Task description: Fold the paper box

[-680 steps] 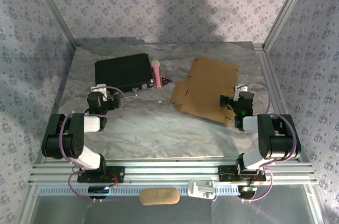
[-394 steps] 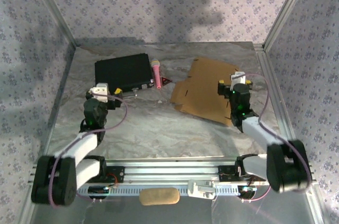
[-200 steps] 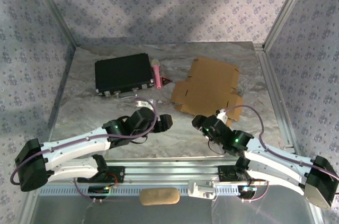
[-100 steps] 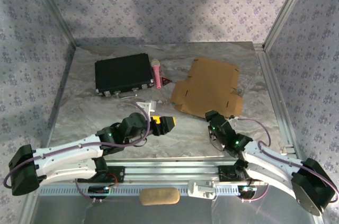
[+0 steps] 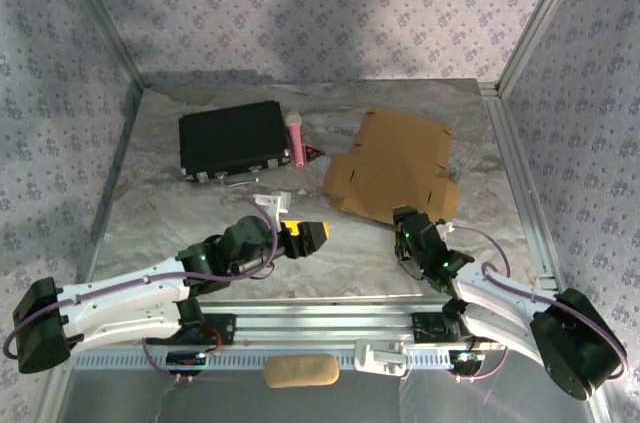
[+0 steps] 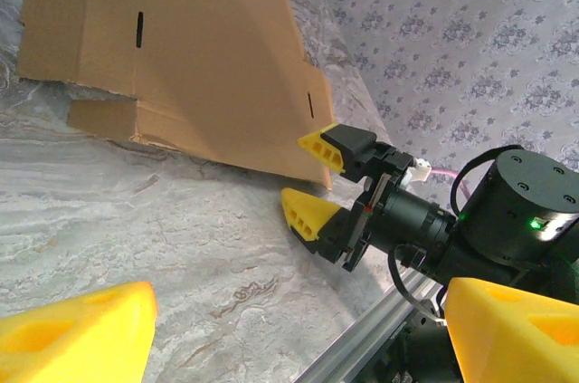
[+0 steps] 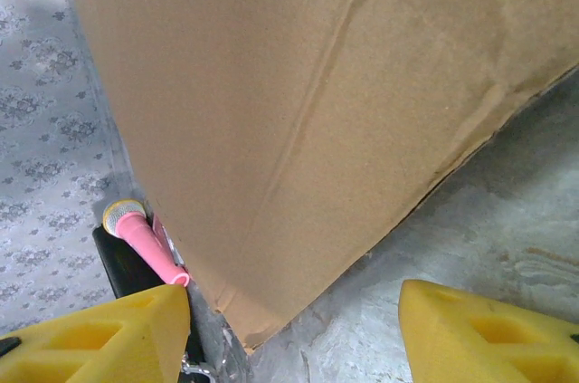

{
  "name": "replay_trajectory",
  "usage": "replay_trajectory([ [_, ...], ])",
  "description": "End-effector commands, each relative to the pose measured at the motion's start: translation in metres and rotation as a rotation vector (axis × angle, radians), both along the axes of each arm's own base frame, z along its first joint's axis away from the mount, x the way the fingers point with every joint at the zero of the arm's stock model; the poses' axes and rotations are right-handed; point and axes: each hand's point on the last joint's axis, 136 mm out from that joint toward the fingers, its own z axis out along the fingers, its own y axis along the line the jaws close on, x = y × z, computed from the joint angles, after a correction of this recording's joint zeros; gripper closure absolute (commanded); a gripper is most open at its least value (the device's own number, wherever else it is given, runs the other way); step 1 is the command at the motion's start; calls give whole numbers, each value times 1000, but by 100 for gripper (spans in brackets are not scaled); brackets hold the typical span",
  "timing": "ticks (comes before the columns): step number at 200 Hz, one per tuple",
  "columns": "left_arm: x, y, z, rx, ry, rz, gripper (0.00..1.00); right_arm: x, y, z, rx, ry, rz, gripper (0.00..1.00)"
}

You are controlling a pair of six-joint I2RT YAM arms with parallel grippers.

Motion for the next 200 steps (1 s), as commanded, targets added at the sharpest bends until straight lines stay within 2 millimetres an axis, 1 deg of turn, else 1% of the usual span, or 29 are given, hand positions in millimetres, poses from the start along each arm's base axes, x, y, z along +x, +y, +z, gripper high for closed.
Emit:
replay_trajectory([
  [1,-4,-6,16,-45,-31,-24,17,-4,-7,-8,-6,28,-27,36],
  [13,-5,-7,16,-50,-39,-28,17,-2,-11,-11,-22,34,-36,36],
  [39,-8,-12,19,-57,-52,-45,17,3,-12,-19,-6,51,-43,36],
  [72,-11,-18,24,-54,-64,-61,17,11,-15,-18,-12,46,-52,37],
  [102,-14,-22,25,-53,-70,-75,17,19,-21,-16,-29,28,-66,42],
  [114,-15,-23,25,-50,-73,-81,17,23,-24,-18,-34,24,-71,50],
  [125,-16,-25,27,-49,-77,-85,17,25,-27,-20,-41,31,-73,62],
  [137,-18,-27,29,-51,-84,-95,17,26,-29,-22,-43,36,-75,71],
  [147,-19,-29,31,-52,-93,-103,17,28,-30,-20,-46,27,-80,80],
  [150,-20,-30,31,-52,-94,-107,17,29,-31,-19,-48,25,-80,84],
  [165,-21,-32,32,-45,-100,-114,17,32,-32,-12,-62,12,-79,100],
  [174,-21,-33,31,-34,-99,-113,17,33,-33,-6,-76,9,-73,100],
  [200,-18,-31,25,7,-95,-91,19,38,-32,27,-131,-33,-37,100],
])
